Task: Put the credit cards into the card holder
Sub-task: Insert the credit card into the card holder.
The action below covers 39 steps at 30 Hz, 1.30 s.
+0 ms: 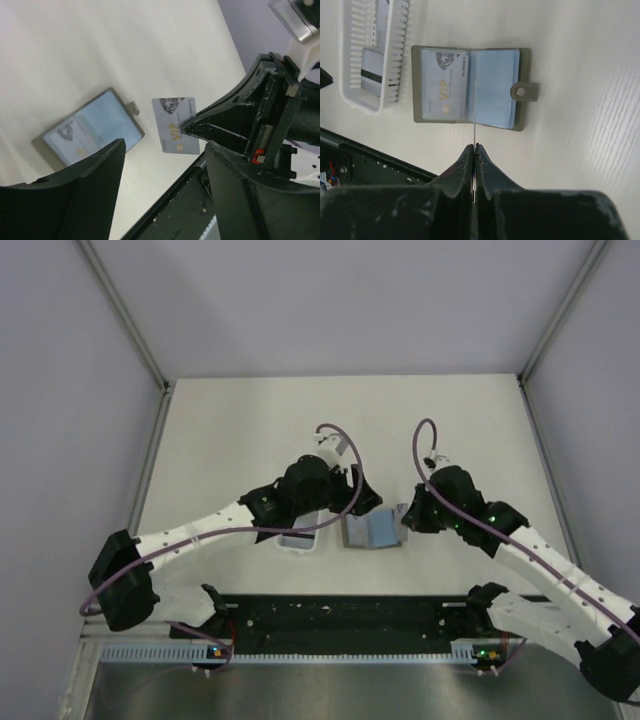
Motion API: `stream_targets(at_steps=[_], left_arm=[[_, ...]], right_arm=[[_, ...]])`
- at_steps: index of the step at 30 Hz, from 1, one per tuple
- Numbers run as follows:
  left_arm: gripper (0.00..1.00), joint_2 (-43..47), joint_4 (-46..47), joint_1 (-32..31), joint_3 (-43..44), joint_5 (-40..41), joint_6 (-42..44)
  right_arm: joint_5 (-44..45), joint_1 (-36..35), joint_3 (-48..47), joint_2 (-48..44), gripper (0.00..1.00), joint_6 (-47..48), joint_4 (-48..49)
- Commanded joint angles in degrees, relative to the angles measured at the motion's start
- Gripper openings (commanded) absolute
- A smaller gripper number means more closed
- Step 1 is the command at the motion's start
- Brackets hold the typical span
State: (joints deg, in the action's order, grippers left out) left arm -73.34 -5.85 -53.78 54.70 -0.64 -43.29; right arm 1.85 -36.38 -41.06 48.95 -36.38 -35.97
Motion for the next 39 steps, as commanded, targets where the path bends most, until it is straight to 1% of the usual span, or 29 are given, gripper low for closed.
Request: stream_targets(at_steps=[1,2,5,7,10,11,15,21,26,34,39], left_arm=[[0.62,-6.53,17.71,0.25,2.34,-9.19,9.45],[0.56,-8.03,18.23,0.25,2.95,-10.5,9.62],[0.36,-11.64,21.65,0.25,2.79,-12.8,9.89],[0.2,-13.57,24.2,0.25,2.0,-13.24,10.06],[0.02,-16.12,28.34,0.25,0.07,-14.38,10.59],[0.0,-16.74,29.48,0.25,-0.64,-14.65,10.51],[0.0,-19.46,36.68,0.25,-4.15,-14.91,9.98],[0.0,-24.21,39.94,0.25,-5.39,-13.69,8.13],[0.0,-26.06,40.56,0.25,-6.18,-10.78,7.78],[0.0,-30.8,40.48,0.25,-4.6,-10.69,7.6],[0.0,-33.0,40.21,0.25,-5.21,-10.96,6.9]], right_arm=[[-10.44,5.6,-6.48,7.28,0.0,8.51,-1.74],[-12.03,6.66,-7.36,9.39,0.0,9.74,-2.17],[-12.75,7.73,-10.17,14.93,0.0,12.73,-3.05],[-12.57,8.34,-11.58,17.92,0.0,13.79,-3.5],[-13.44,9.57,-12.46,21.61,0.0,14.76,-3.5],[-13.62,9.84,-12.64,22.58,0.0,15.02,-3.5],[-12.84,10.45,-12.38,24.87,0.0,15.46,-2.53],[-12.22,10.81,-11.06,27.86,0.0,15.38,-0.16],[-10.55,10.98,-10.71,30.32,0.0,14.76,1.07],[-6.95,10.98,-10.27,33.31,0.0,12.83,1.25],[-5.19,10.98,-9.92,34.11,0.0,11.68,1.25]])
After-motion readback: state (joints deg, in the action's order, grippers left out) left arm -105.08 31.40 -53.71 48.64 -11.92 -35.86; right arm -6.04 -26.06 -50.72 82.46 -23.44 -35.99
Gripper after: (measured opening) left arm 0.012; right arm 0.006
